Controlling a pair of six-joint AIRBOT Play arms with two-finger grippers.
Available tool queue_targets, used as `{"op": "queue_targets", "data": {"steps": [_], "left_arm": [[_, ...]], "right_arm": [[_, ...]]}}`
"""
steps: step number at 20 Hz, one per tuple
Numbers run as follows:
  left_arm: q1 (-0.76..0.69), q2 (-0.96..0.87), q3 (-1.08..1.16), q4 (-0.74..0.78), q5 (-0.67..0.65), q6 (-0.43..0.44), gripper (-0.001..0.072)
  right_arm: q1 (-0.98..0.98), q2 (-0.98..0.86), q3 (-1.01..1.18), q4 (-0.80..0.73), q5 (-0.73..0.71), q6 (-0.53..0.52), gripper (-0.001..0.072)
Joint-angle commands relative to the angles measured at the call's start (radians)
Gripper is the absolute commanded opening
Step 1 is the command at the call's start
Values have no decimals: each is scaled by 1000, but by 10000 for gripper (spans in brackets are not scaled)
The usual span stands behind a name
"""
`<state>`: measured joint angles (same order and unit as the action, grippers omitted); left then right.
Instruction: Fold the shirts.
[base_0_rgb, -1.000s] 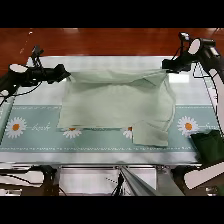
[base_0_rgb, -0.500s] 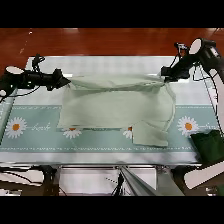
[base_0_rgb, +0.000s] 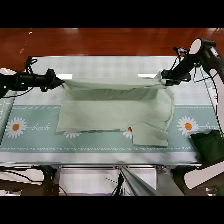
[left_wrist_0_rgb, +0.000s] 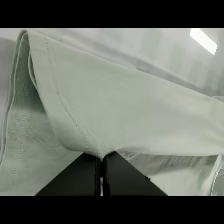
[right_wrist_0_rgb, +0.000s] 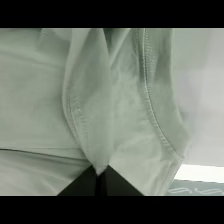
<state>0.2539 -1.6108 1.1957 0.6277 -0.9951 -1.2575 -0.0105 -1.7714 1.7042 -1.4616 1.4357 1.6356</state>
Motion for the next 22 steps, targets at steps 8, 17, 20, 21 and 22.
{"op": "queue_targets", "data": {"steps": [8, 17, 20, 21, 22], "left_arm": [[53, -15, 1, 89, -200, 58, 328], [316, 182, -317, 383, -443, 103, 472], [335, 187, -424, 382, -432, 134, 475], [331, 183, -440, 381, -425, 145, 475], [324, 181, -452, 381, -410, 147, 476]], "right_arm": [[-7, 12, 0, -33, 200, -136, 364], [-302, 353, -428, 199, -5, -246, 496], [-386, 437, -576, 360, -82, -319, 494], [-395, 444, -599, 371, -82, -323, 494], [-395, 445, -611, 371, -78, -329, 494]]}}
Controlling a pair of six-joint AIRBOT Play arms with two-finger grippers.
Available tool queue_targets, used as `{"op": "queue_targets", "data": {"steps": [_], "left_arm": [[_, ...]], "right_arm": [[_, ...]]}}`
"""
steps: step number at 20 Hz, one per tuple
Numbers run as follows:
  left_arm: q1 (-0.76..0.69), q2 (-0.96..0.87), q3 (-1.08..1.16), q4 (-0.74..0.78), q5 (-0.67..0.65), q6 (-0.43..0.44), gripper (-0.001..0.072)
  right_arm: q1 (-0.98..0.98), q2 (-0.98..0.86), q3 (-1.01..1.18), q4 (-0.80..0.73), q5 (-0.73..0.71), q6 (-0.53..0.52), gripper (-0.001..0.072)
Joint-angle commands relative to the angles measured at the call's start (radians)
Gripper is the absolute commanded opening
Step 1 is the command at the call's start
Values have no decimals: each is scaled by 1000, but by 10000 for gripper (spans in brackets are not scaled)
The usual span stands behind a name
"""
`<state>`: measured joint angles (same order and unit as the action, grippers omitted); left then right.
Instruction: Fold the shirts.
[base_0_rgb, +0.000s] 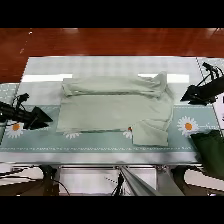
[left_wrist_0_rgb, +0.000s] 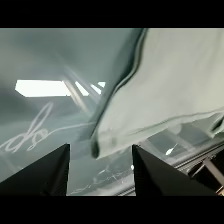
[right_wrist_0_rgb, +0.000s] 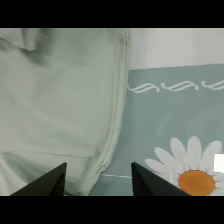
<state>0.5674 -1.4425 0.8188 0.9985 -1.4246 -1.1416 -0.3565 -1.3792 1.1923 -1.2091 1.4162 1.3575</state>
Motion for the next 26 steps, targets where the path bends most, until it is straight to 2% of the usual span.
{"op": "queue_targets", "data": {"steps": [1, 4, 8, 9, 10, 11, 13, 14, 17, 19, 26], "left_arm": [[2, 13, -85, 8, 44, 31, 476], [-51, 6, -100, -107, 126, 31, 475], [-204, -39, -100, -221, 195, 30, 467], [-243, -56, -100, -222, 196, 30, 357], [-269, -68, -100, -221, 195, 31, 80], [-284, -73, -100, -221, 195, 34, 28], [-278, -71, -100, -221, 186, 34, 27], [-266, -71, -100, -222, 174, 34, 27], [-228, -71, -100, -222, 147, 43, 27], [-216, -71, -100, -222, 135, 57, 27], [-211, -71, -100, -222, 119, 57, 28]], "right_arm": [[-48, 53, -108, 122, -58, -58, 494], [-45, 53, -115, 173, -74, -78, 492], [-45, 53, -115, 192, -74, -80, 492], [-45, 53, -115, 191, -69, -80, 492], [-45, 53, -115, 178, -64, -83, 492], [-45, 53, -115, 133, -49, -85, 492], [-54, 75, -143, -17, -34, -79, 484], [-79, 103, -185, -35, -50, -79, 475], [-173, 205, -346, 57, -82, -99, 480], [-182, 244, -444, 122, -103, -132, 514], [-182, 248, -676, 310, -273, -175, 511]]}}
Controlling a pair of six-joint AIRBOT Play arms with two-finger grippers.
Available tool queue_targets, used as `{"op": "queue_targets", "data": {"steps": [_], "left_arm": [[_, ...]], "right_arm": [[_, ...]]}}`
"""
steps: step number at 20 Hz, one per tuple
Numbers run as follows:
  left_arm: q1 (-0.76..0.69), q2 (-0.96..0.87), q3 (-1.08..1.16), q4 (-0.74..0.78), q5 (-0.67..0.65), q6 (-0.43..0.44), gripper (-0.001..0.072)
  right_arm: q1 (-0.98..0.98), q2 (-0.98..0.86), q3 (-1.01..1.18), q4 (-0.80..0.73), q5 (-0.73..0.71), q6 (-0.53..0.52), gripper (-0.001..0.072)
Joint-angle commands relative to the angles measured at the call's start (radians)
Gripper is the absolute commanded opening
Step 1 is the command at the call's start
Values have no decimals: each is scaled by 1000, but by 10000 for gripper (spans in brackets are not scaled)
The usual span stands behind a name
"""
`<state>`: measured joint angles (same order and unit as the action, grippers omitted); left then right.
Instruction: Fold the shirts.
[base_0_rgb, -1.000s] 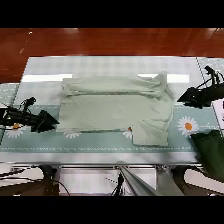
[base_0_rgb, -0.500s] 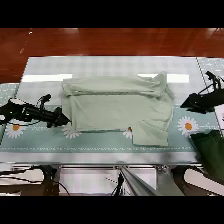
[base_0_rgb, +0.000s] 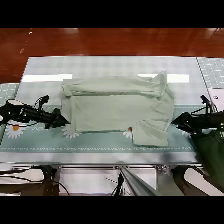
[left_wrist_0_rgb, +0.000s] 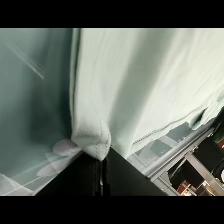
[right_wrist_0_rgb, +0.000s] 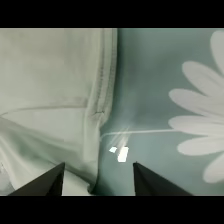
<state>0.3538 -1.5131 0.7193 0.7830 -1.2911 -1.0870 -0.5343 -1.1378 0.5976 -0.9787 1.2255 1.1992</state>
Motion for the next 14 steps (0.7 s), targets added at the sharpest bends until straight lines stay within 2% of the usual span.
{"op": "queue_targets", "data": {"steps": [1, 4, 6, 7, 8, 9, 12, 14], "left_arm": [[2, -1, 0, -6, -12, 3, 28], [2, -1, 0, -6, -7, 2, 28], [2, -1, 0, -6, -7, 2, 28], [2, -1, 0, -6, -8, 2, 28], [2, -1, 2, -6, -8, 2, 28], [2, -1, 6, -6, -8, 2, 28], [3, 4, 78, -6, -36, 3, 28], [3, 9, 176, -10, -69, 2, 28]], "right_arm": [[3, 6, -101, 105, -111, -16, 510], [122, 6, -134, 105, -206, 17, 494], [226, 6, -136, 80, -307, 82, 373], [257, 6, -136, 82, -344, 102, 238], [272, 6, -129, 85, -358, 111, 60], [271, 6, -110, 87, -354, 112, 26], [267, 8, 34, 88, -285, 83, 25], [270, 7, 166, 162, -298, 77, 24]]}}
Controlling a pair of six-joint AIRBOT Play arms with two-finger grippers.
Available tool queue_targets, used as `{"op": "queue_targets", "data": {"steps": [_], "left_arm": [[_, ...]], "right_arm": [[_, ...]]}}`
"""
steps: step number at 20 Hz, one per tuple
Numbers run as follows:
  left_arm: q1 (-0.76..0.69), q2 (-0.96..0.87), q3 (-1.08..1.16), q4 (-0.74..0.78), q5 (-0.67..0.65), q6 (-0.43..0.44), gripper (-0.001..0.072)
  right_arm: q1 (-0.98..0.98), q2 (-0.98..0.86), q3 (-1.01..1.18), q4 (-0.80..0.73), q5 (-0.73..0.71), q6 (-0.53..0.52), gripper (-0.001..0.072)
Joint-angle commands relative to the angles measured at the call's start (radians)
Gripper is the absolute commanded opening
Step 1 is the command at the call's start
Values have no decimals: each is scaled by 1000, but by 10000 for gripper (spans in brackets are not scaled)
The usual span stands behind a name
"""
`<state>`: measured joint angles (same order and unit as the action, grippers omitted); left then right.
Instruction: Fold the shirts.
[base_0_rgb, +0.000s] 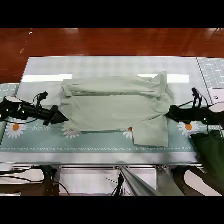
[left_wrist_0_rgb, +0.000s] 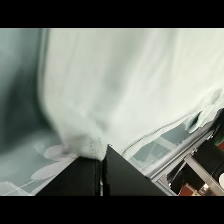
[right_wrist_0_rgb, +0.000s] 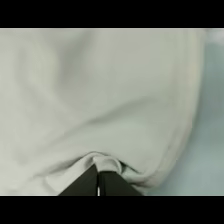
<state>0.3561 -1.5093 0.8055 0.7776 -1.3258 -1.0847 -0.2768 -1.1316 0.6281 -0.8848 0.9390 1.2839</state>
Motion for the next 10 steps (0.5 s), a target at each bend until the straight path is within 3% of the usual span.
{"op": "queue_targets", "data": {"steps": [1, 5, 10], "left_arm": [[1, 7, 144, -20, -42, 0, 28], [-2, 8, 372, -165, 21, 0, 27], [-75, -34, 442, -191, 187, -26, 27]], "right_arm": [[17, 1, 184, 119, -56, -8, 24], [102, -45, 311, 169, -336, -8, 23], [186, -300, 493, 204, -481, -6, 23]]}}
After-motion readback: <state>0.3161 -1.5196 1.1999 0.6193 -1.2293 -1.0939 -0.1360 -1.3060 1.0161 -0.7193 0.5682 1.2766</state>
